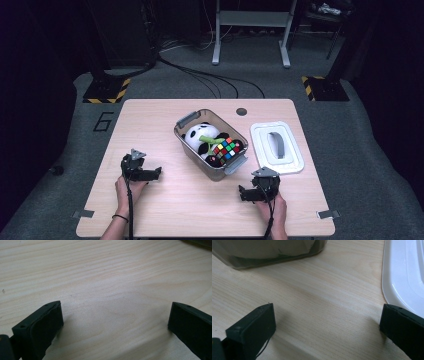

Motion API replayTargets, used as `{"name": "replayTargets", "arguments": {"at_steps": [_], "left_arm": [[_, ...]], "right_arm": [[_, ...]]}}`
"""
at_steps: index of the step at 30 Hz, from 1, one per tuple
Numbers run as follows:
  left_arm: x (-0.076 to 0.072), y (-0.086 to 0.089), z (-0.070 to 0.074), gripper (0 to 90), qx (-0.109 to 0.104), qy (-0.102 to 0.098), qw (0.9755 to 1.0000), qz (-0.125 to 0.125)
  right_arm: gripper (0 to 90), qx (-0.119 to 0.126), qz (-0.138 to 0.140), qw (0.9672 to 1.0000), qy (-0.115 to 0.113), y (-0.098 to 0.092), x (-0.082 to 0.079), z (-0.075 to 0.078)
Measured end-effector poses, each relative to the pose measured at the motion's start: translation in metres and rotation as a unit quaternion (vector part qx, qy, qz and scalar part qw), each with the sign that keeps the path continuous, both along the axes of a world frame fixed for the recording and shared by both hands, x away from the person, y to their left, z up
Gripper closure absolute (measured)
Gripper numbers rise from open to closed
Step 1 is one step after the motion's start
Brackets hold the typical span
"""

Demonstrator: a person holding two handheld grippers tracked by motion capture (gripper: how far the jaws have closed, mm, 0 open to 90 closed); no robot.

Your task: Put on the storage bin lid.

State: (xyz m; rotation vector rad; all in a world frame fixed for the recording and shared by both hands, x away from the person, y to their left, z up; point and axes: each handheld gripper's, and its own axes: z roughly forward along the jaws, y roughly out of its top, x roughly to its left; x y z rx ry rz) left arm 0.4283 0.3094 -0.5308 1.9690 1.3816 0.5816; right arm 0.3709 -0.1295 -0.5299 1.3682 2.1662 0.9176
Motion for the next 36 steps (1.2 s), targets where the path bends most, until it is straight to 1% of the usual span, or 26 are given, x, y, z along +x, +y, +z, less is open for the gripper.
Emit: {"name": "replayTargets", "arguments": {"at_steps": [3, 11, 13, 14, 17, 18, 21, 22, 24, 26, 27, 28, 31, 32, 34, 36], "left_arm": [[0.000, 0.000, 0.000, 0.0, 0.004, 0.001, 1.0000, -0.002], [0.000, 0.000, 0.000, 0.0, 0.003, 0.002, 1.0000, -0.003], [0.000, 0.000, 0.000, 0.0, 0.004, 0.003, 1.0000, -0.003], [0.000, 0.000, 0.001, 0.0, 0.005, 0.006, 1.0000, -0.004], [0.000, 0.000, 0.001, 0.0, 0.005, 0.007, 1.0000, -0.003], [0.000, 0.000, 0.001, 0.0, 0.005, 0.007, 1.0000, -0.003], [0.000, 0.000, 0.001, 0.0, 0.005, 0.007, 1.0000, -0.003], [0.000, 0.000, 0.001, 0.0, 0.005, 0.007, 1.0000, -0.003], [0.000, 0.000, 0.001, 0.0, 0.005, 0.007, 1.0000, -0.004], [0.000, 0.000, 0.001, 0.0, 0.005, 0.007, 1.0000, -0.004], [0.000, 0.000, 0.001, 0.0, 0.005, 0.006, 1.0000, -0.004], [0.000, 0.000, 0.001, 0.0, 0.005, 0.007, 1.0000, -0.003], [0.000, 0.000, 0.001, 0.0, 0.005, 0.006, 1.0000, -0.004], [0.001, -0.001, 0.000, 0.0, 0.004, 0.003, 1.0000, -0.005], [0.001, -0.001, 0.000, 0.0, 0.003, 0.002, 1.0000, -0.004], [0.001, -0.001, 0.000, 0.0, 0.003, 0.002, 1.0000, -0.005]], "right_arm": [[0.0, 0.003, -0.002, 1.0000, 0.002, 0.000, 0.000, 0.000], [0.0, 0.003, -0.002, 1.0000, 0.002, 0.000, 0.000, 0.000], [0.0, 0.001, 0.001, 1.0000, 0.001, 0.000, 0.000, 0.000], [0.0, 0.000, 0.001, 1.0000, 0.000, 0.000, 0.000, 0.000], [0.6, -0.003, 0.006, 1.0000, 0.003, -0.001, -0.001, 0.001], [0.9, -0.002, 0.004, 1.0000, 0.004, -0.002, 0.000, 0.002], [0.3, 0.011, 0.006, 0.9999, 0.006, -0.006, 0.000, 0.003], [0.0, 0.013, 0.004, 0.9999, 0.010, -0.007, -0.001, 0.004], [0.0, 0.012, 0.005, 0.9999, 0.007, -0.010, -0.002, 0.006], [0.1, 0.014, 0.005, 0.9999, 0.002, -0.015, -0.003, 0.009], [0.1, 0.021, 0.003, 0.9998, 0.000, -0.017, -0.004, 0.011], [0.1, 0.023, 0.003, 0.9997, -0.001, -0.020, -0.004, 0.014], [0.0, 0.015, -0.003, 0.9999, -0.006, -0.026, -0.002, 0.021], [0.0, 0.017, -0.007, 0.9998, -0.009, -0.028, -0.002, 0.023], [0.0, 0.010, -0.010, 0.9999, -0.010, -0.033, 0.000, 0.027], [0.0, 0.008, -0.016, 0.9998, -0.014, -0.036, 0.003, 0.031]]}}
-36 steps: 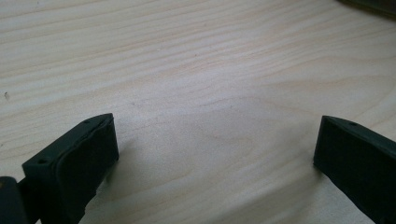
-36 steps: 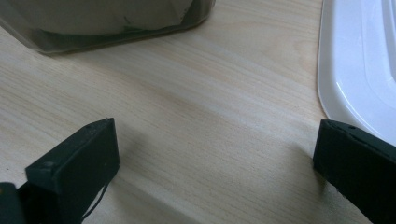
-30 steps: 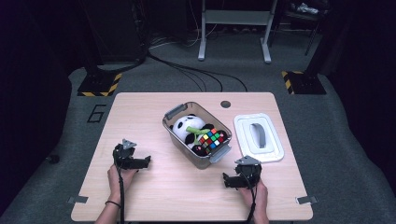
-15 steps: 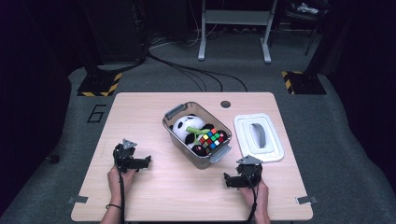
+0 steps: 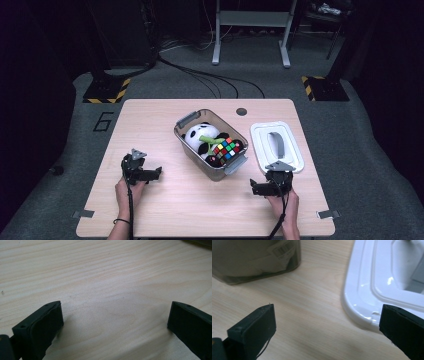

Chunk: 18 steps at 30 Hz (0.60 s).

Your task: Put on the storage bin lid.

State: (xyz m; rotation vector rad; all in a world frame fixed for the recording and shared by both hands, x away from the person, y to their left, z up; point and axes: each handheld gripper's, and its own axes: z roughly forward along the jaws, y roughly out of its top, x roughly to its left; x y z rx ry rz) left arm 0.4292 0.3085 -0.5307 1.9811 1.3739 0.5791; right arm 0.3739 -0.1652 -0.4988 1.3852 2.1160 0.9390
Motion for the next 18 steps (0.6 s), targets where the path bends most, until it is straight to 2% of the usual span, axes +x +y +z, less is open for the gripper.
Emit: {"name": "replayTargets", "arguments": {"at_steps": [6, 11, 14, 18], "left_arm": [[0.000, 0.000, 0.000, 0.0, 0.001, -0.001, 1.0000, 0.000], [0.000, 0.000, 0.000, 0.0, 0.000, -0.001, 1.0000, 0.000], [0.000, 0.000, 0.000, 0.0, 0.000, -0.001, 1.0000, 0.000], [0.000, 0.000, 0.000, 0.0, 0.000, -0.001, 1.0000, 0.000]], "right_arm": [[0.0, -0.012, -0.005, 0.9999, 0.001, -0.012, 0.010, 0.008], [0.0, -0.009, -0.017, 0.9998, 0.000, -0.021, 0.018, 0.014], [0.0, -0.019, -0.017, 0.9997, -0.003, -0.028, 0.023, 0.017], [0.0, -0.015, -0.026, 0.9995, 0.000, -0.035, 0.033, 0.019]]}}
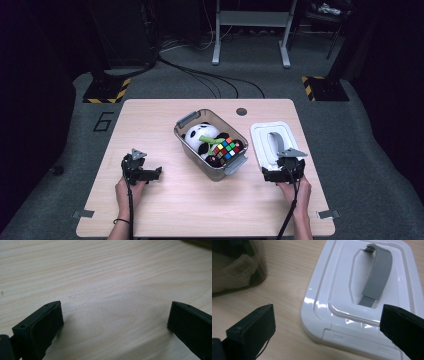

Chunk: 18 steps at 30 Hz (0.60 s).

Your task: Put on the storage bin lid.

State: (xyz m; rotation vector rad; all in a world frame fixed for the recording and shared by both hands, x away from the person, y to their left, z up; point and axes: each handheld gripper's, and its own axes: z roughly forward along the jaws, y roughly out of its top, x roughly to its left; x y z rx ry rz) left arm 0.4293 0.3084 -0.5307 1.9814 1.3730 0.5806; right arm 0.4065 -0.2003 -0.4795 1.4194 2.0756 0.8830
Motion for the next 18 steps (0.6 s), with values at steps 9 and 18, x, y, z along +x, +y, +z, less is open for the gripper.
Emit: {"name": "replayTargets", "arguments": {"at_steps": [9, 18], "left_arm": [[0.000, 0.000, 0.000, 0.0, 0.000, 0.000, 1.0000, 0.000], [0.000, 0.000, 0.000, 0.0, -0.001, 0.001, 1.0000, 0.000]], "right_arm": [[0.0, 0.004, -0.027, 0.9996, 0.000, -0.019, 0.026, 0.006], [1.4, 0.023, -0.053, 0.9980, 0.025, -0.025, 0.064, -0.001]]}}
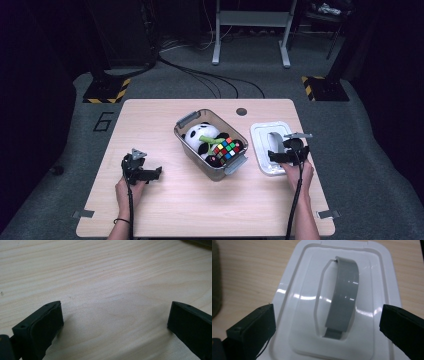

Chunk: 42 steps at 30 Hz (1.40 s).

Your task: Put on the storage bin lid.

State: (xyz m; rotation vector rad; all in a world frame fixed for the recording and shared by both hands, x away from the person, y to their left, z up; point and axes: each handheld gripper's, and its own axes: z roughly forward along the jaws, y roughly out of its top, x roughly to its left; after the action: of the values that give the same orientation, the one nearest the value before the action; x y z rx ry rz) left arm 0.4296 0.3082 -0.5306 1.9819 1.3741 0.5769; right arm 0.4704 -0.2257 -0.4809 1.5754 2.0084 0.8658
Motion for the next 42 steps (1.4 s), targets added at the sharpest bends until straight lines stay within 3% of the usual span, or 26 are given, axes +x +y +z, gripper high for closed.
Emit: {"name": "replayTargets", "arguments": {"at_steps": [3, 7, 9, 17, 22, 28, 42], "left_arm": [[0.000, 0.000, 0.000, 0.0, 0.000, 0.000, 1.0000, 0.000], [0.000, 0.000, 0.000, 0.0, 0.000, 0.000, 1.0000, 0.000], [0.000, 0.000, 0.000, 0.0, -0.001, 0.000, 1.0000, 0.000], [0.000, 0.000, 0.000, 0.0, -0.001, 0.000, 1.0000, 0.000], [0.000, 0.000, 0.000, 0.0, -0.001, 0.000, 1.0000, 0.000], [0.000, 0.000, 0.000, 0.0, 0.000, 0.000, 1.0000, 0.000], [0.000, 0.000, 0.000, 0.0, -0.001, 0.000, 1.0000, 0.000]], "right_arm": [[14.1, 0.011, -0.007, 0.9999, 0.006, -0.004, 0.011, -0.003], [30.7, 0.013, -0.019, 0.9997, -0.007, -0.006, 0.021, -0.007], [35.5, 0.019, -0.021, 0.9996, 0.005, -0.008, 0.026, -0.011], [62.0, 0.027, -0.022, 0.9993, 0.011, -0.011, 0.036, -0.016], [65.9, 0.024, -0.022, 0.9995, 0.006, -0.009, 0.034, -0.014], [66.3, 0.021, -0.010, 0.9996, -0.015, -0.011, 0.029, -0.005], [66.5, 0.022, 0.019, 0.9990, -0.034, -0.009, 0.016, 0.014]]}}
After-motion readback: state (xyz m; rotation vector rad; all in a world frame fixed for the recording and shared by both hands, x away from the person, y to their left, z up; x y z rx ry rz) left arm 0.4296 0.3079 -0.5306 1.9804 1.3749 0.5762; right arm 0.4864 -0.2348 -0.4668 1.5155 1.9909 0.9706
